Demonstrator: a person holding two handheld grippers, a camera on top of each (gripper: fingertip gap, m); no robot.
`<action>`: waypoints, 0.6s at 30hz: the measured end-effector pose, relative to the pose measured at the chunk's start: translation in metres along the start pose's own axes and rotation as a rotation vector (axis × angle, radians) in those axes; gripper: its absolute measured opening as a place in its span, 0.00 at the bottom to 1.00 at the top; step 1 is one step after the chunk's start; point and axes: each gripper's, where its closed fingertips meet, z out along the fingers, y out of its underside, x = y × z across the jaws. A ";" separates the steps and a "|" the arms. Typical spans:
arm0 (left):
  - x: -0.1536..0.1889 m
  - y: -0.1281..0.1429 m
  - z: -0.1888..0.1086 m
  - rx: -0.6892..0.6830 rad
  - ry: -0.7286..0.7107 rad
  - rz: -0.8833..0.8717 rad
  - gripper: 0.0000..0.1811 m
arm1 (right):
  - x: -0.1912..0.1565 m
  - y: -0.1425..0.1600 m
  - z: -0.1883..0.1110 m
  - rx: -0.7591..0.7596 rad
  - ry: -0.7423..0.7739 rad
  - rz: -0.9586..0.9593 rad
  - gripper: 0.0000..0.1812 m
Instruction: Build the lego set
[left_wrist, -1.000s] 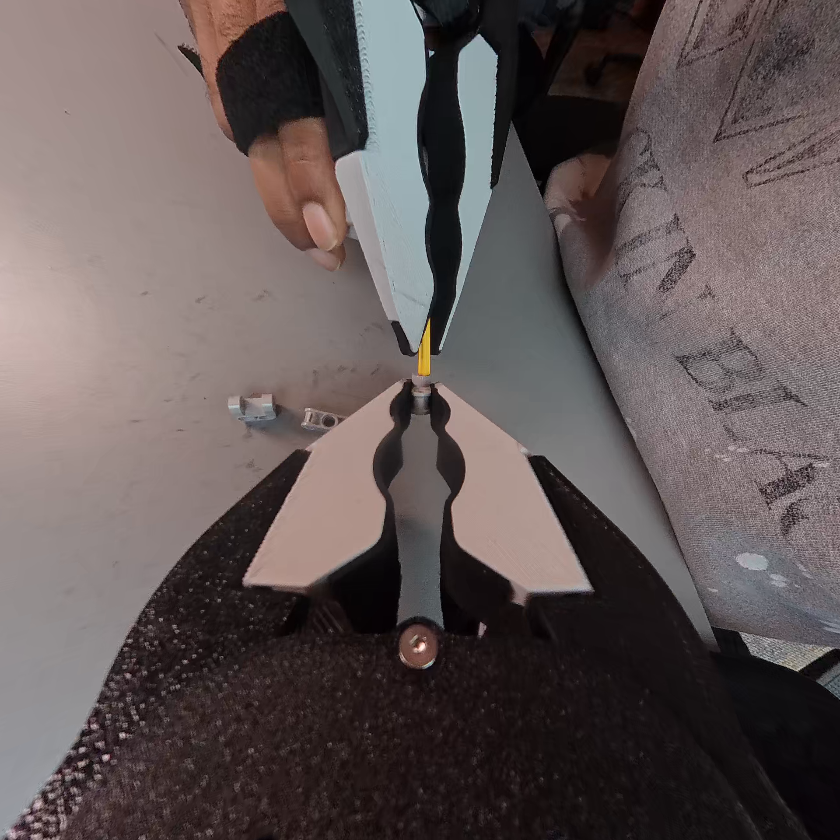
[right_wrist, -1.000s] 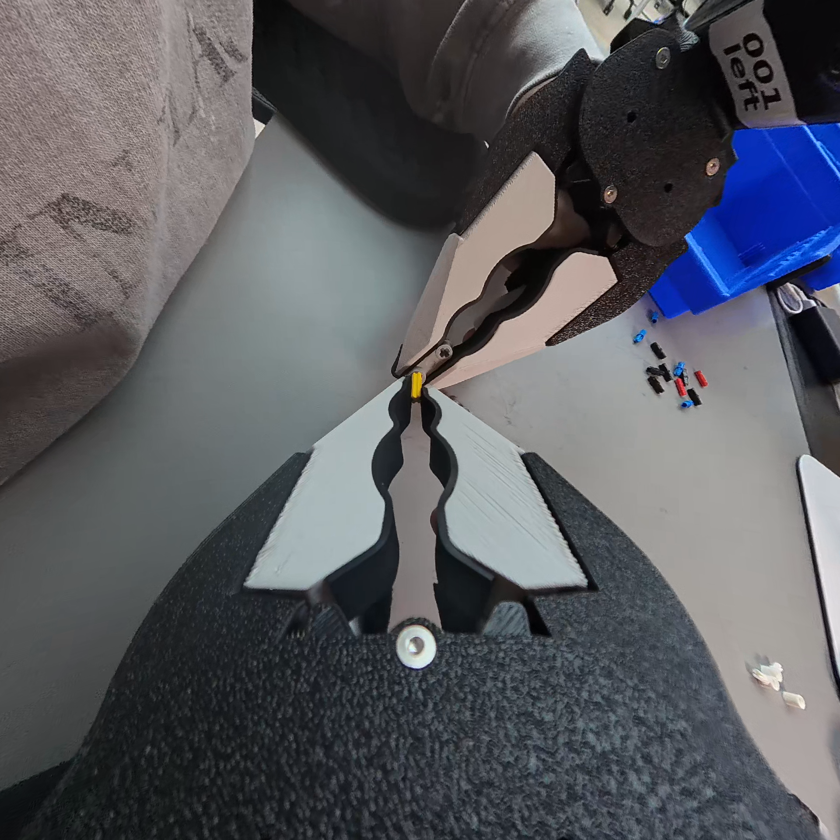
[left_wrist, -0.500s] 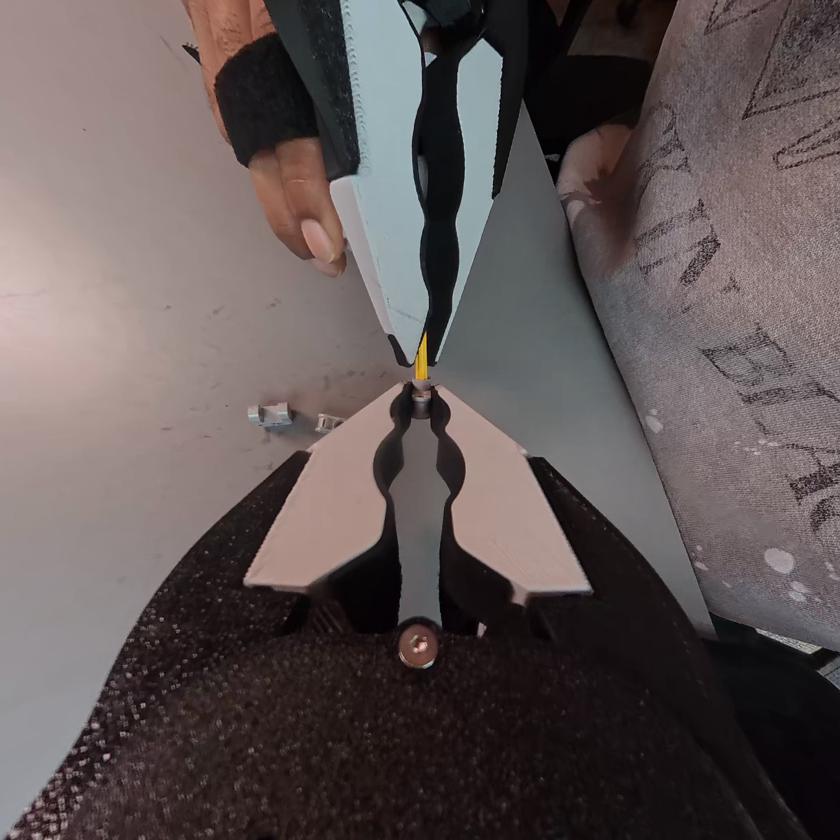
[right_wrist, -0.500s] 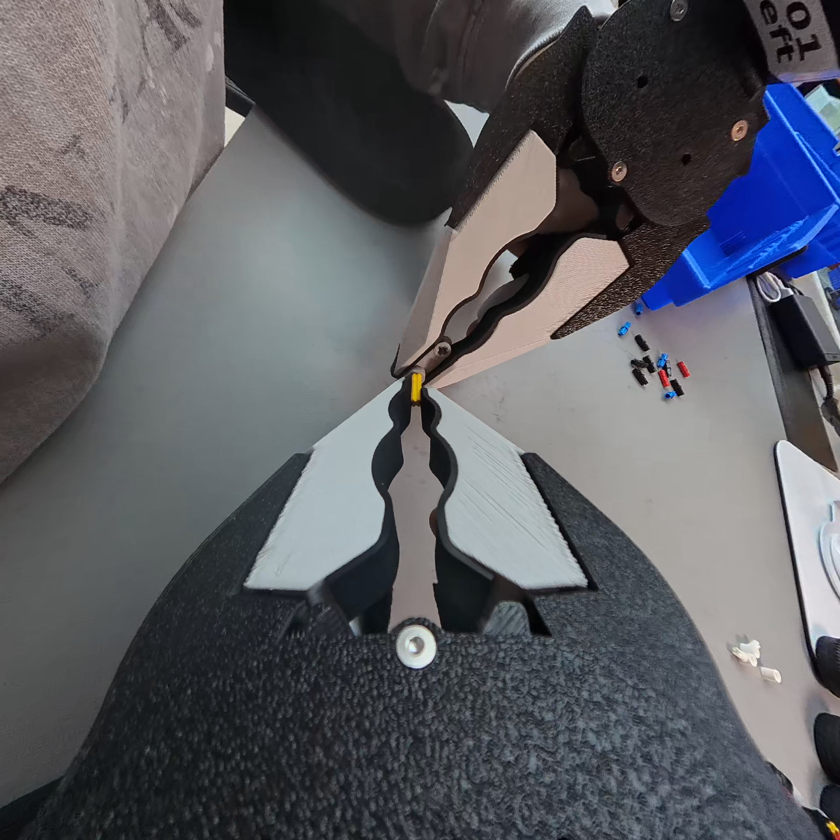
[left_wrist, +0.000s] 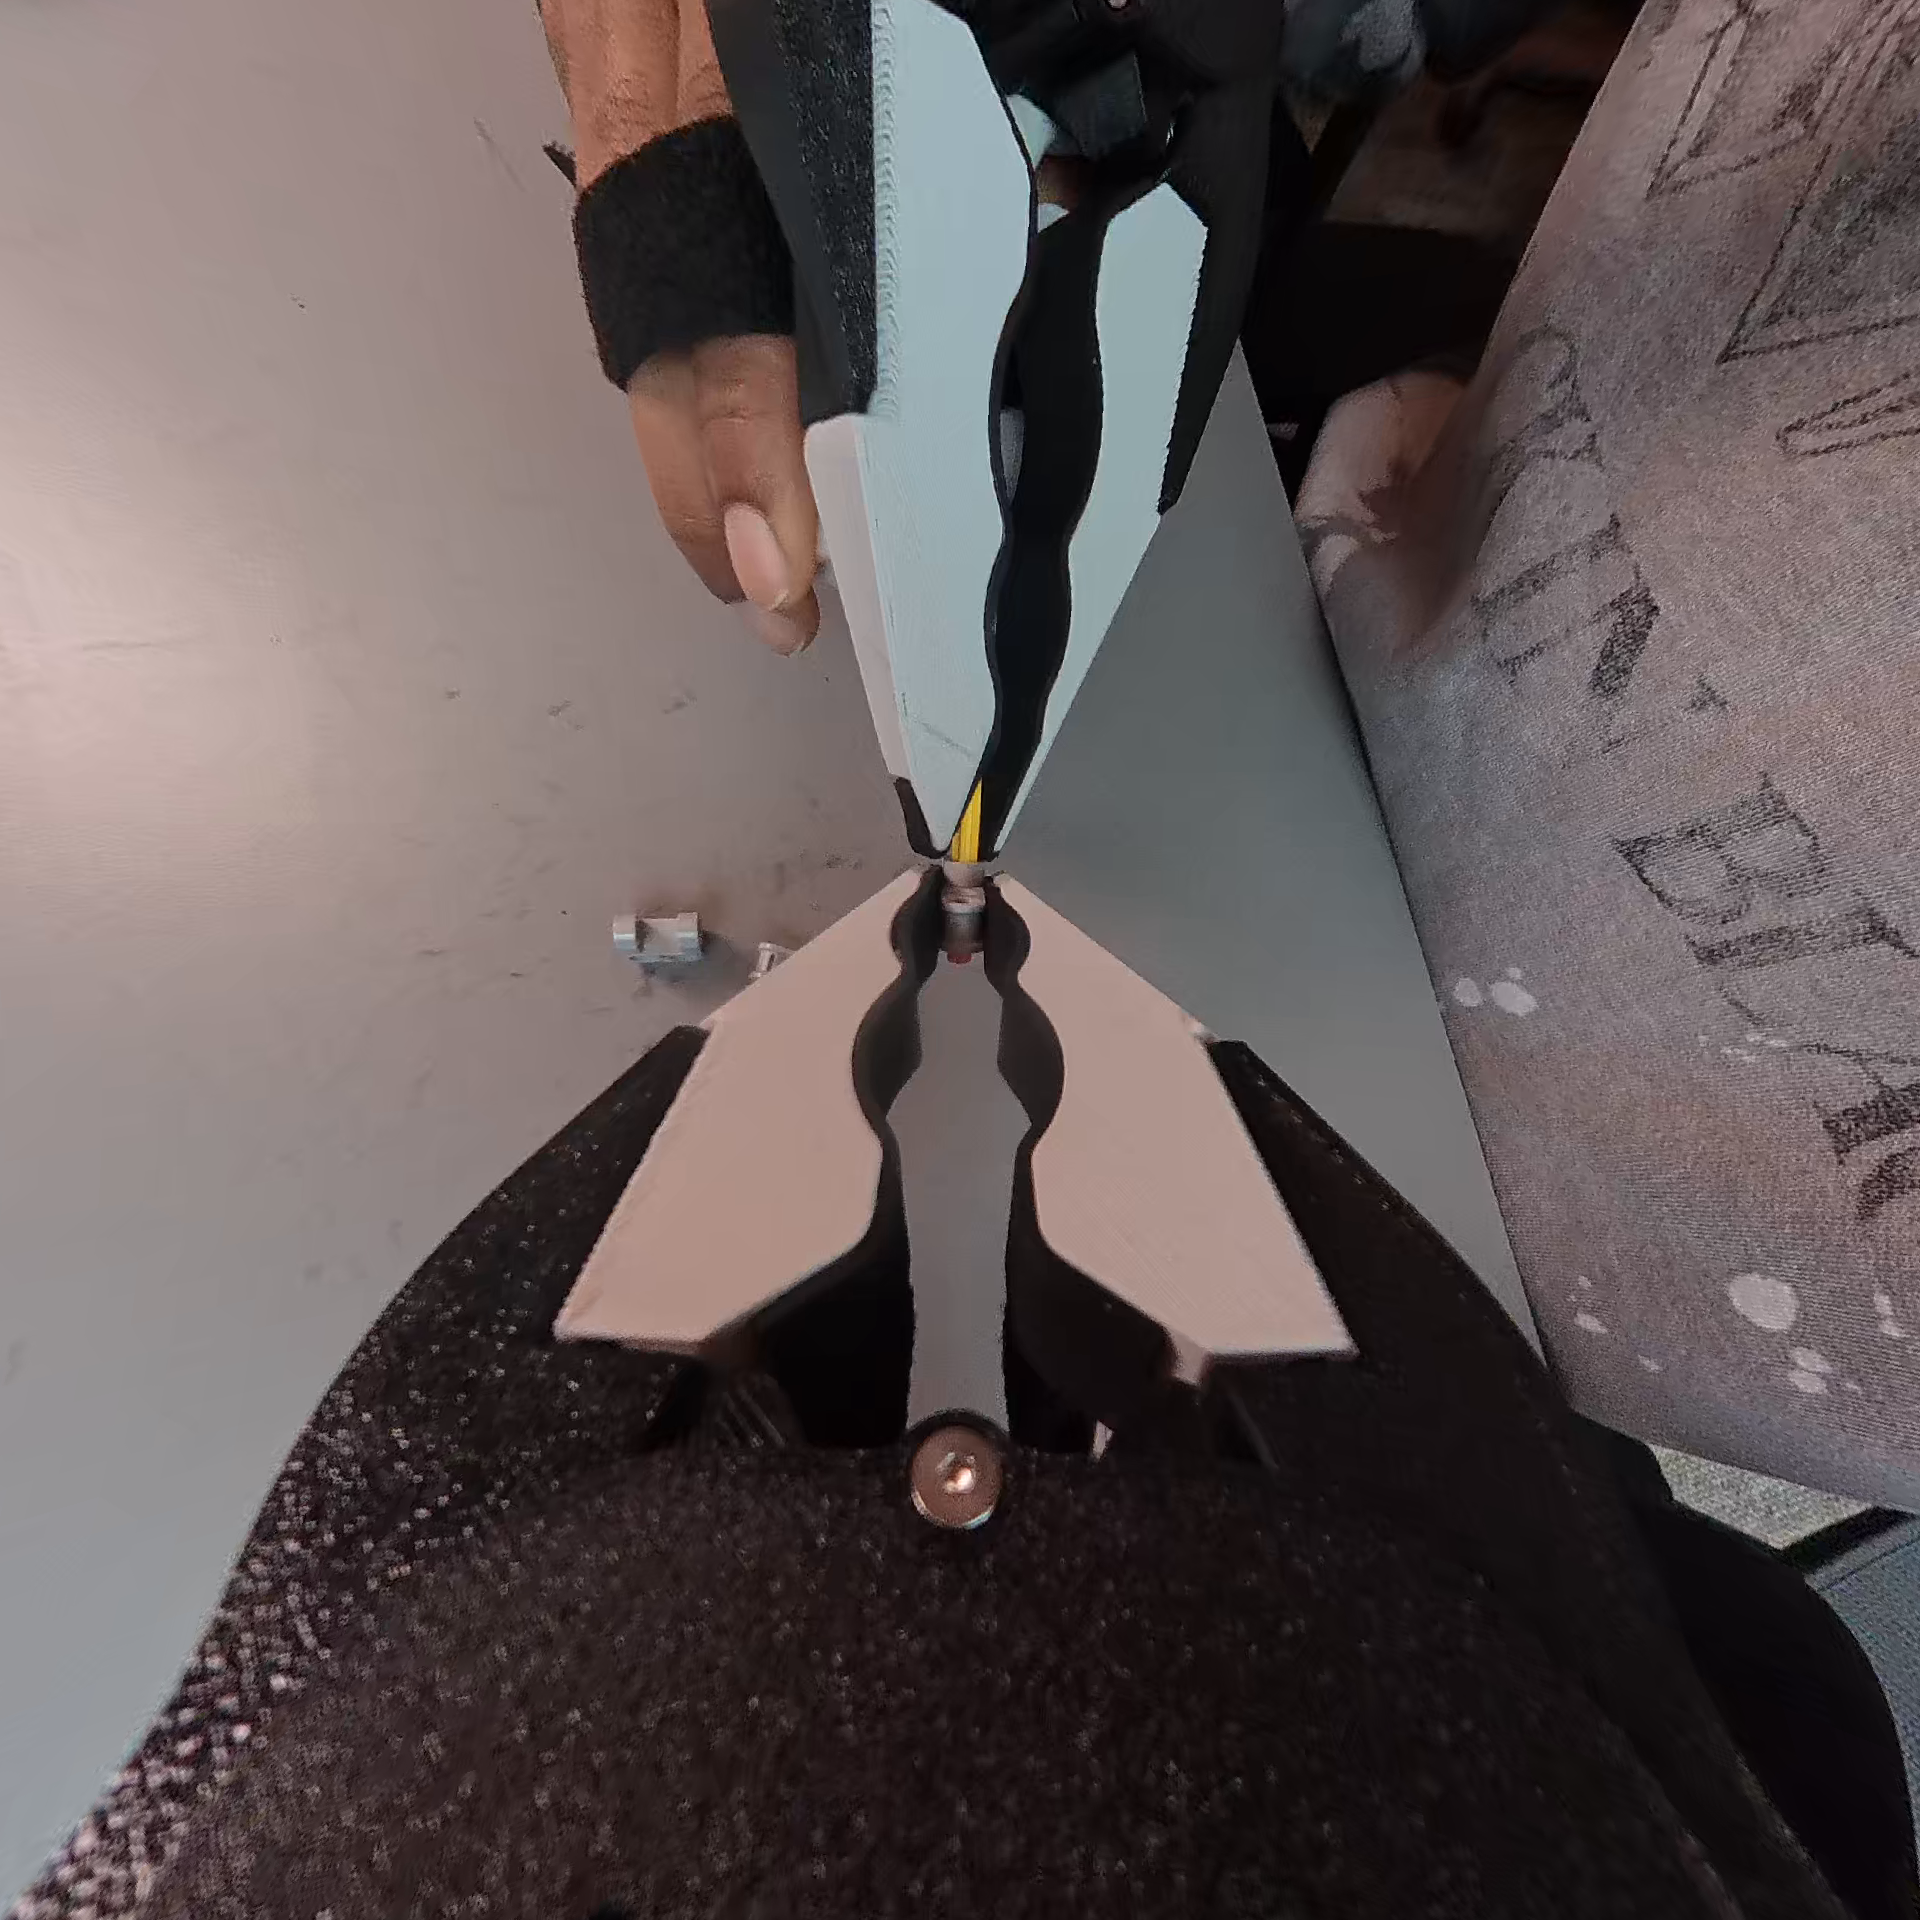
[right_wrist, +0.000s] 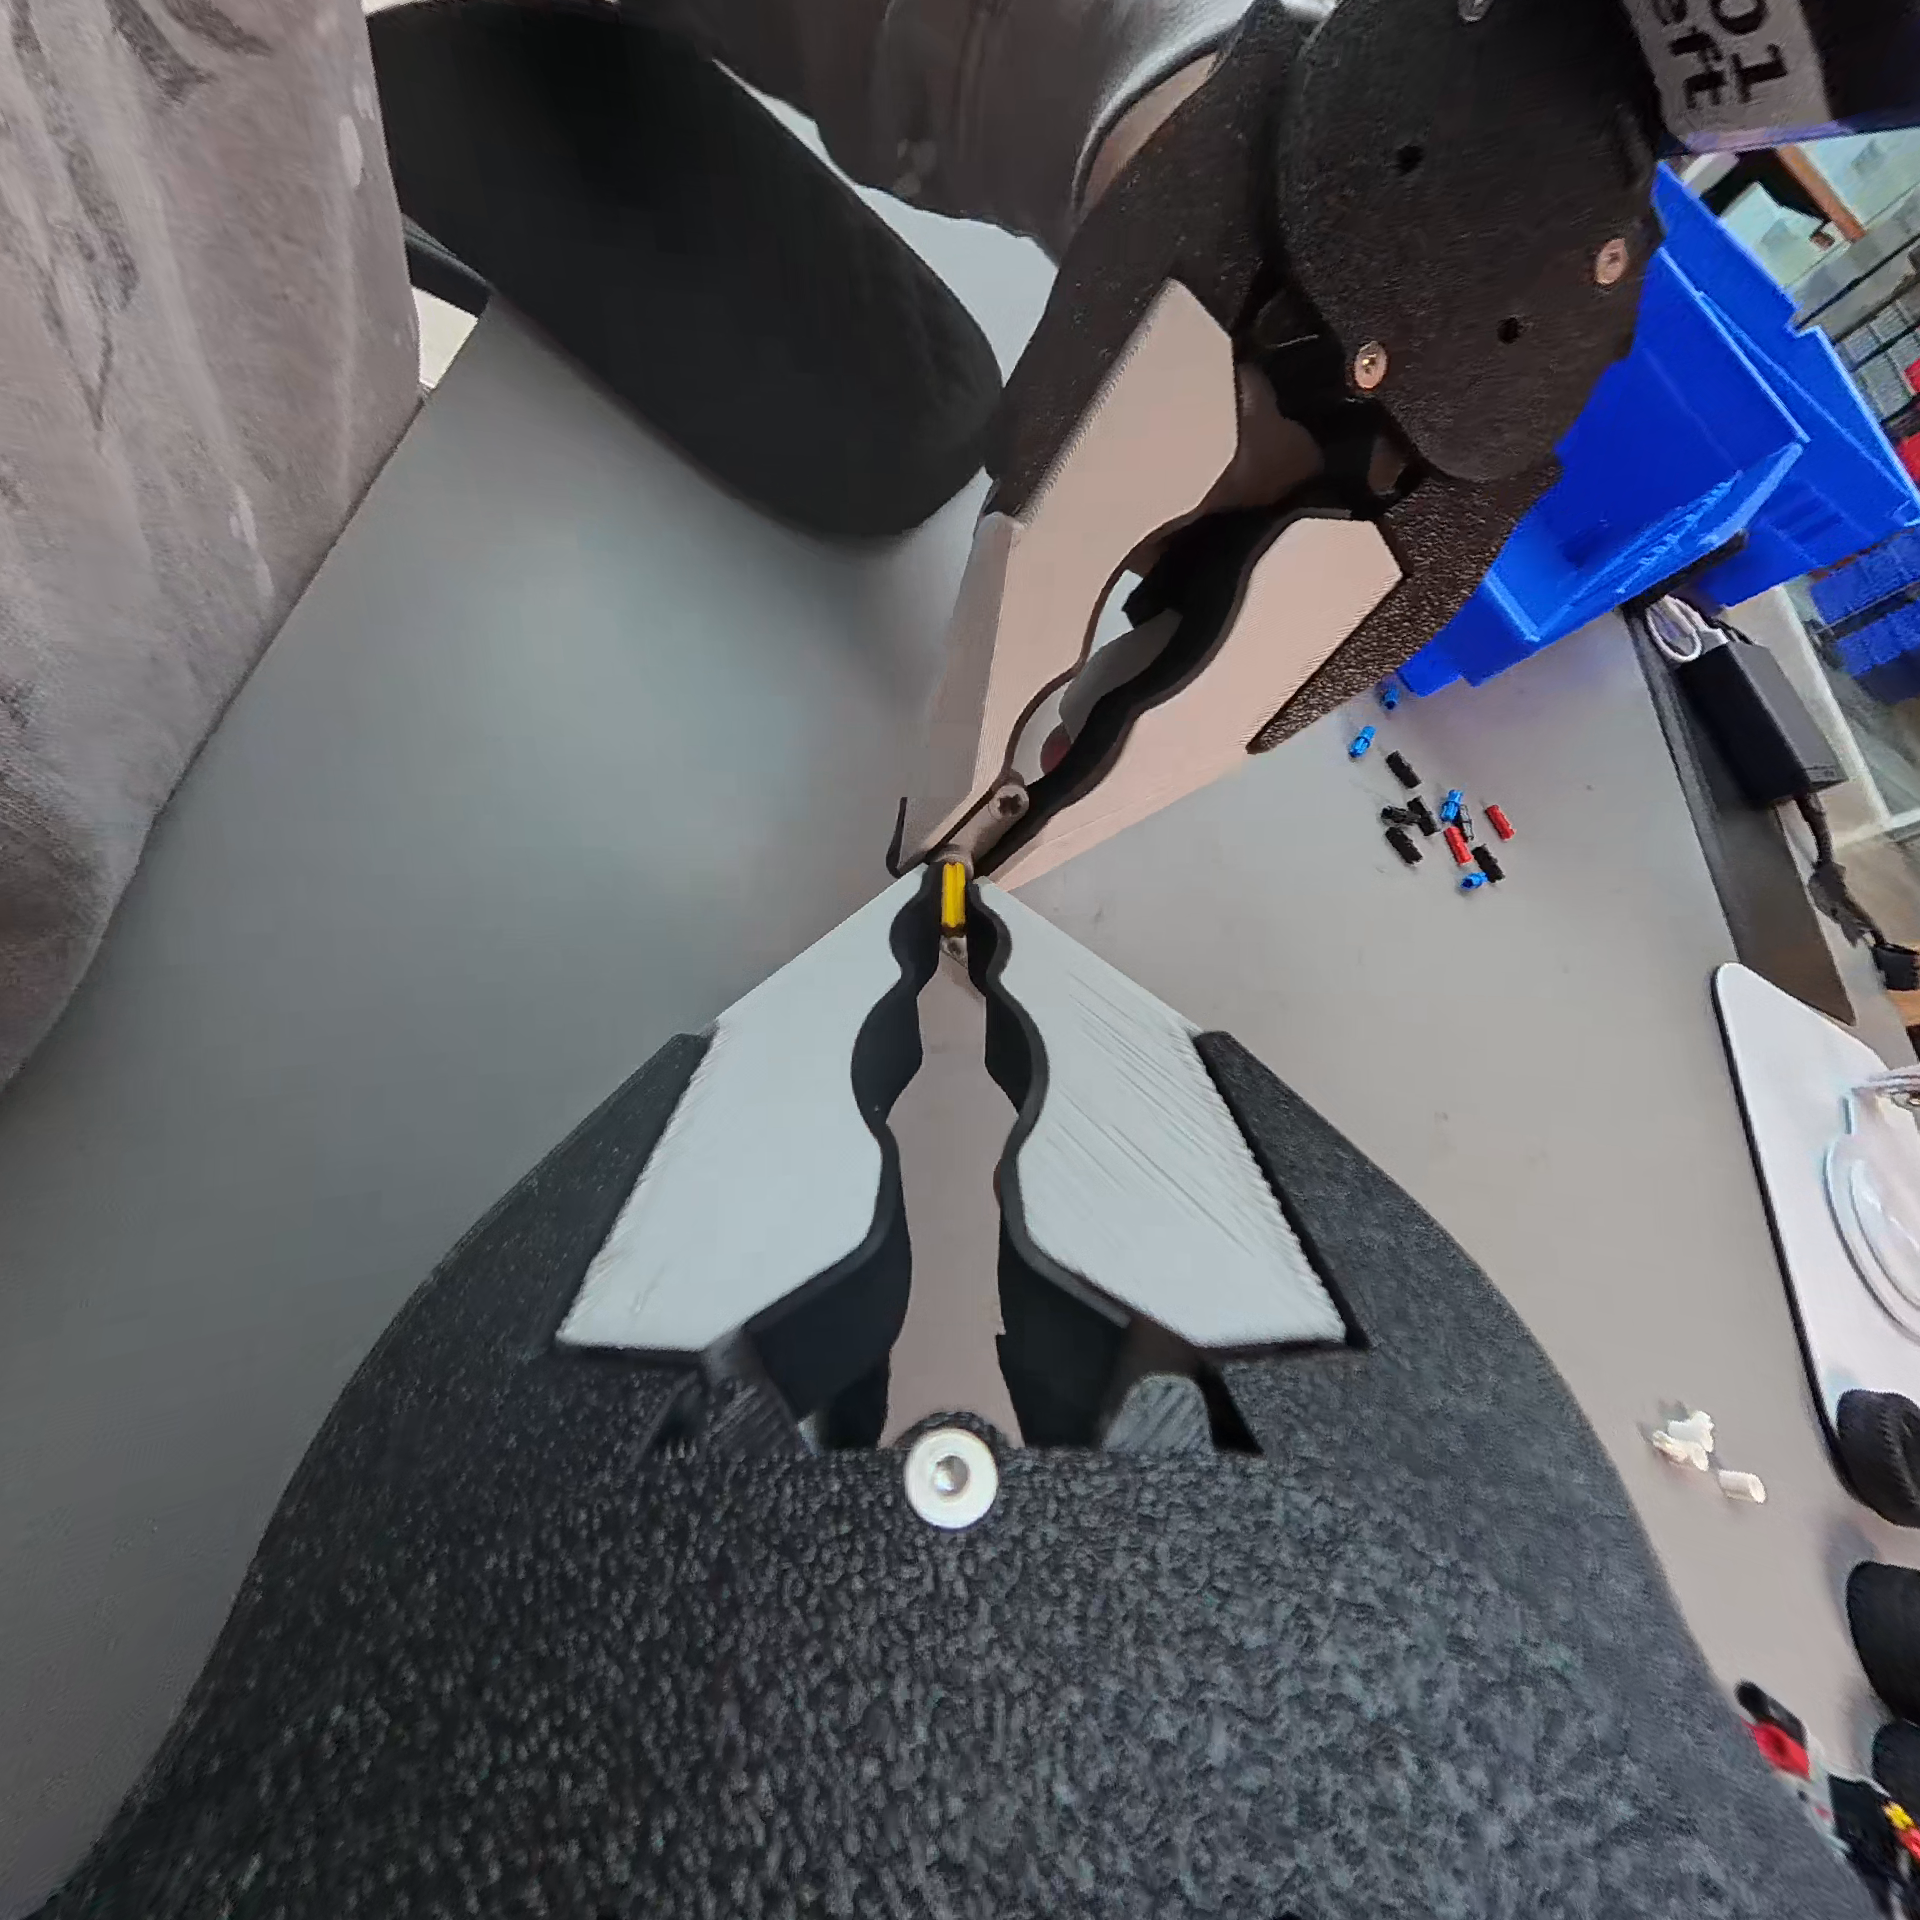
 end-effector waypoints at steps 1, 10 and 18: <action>0.001 -0.002 -0.001 0.022 0.001 -0.005 0.03 | 0.001 -0.002 -0.002 0.018 -0.008 0.019 0.01; 0.006 -0.006 -0.004 0.087 -0.010 -0.009 0.03 | -0.003 -0.009 -0.012 0.084 -0.074 0.096 0.11; 0.011 -0.002 -0.003 0.082 0.009 -0.008 0.03 | -0.005 -0.014 -0.012 0.103 -0.074 0.098 0.01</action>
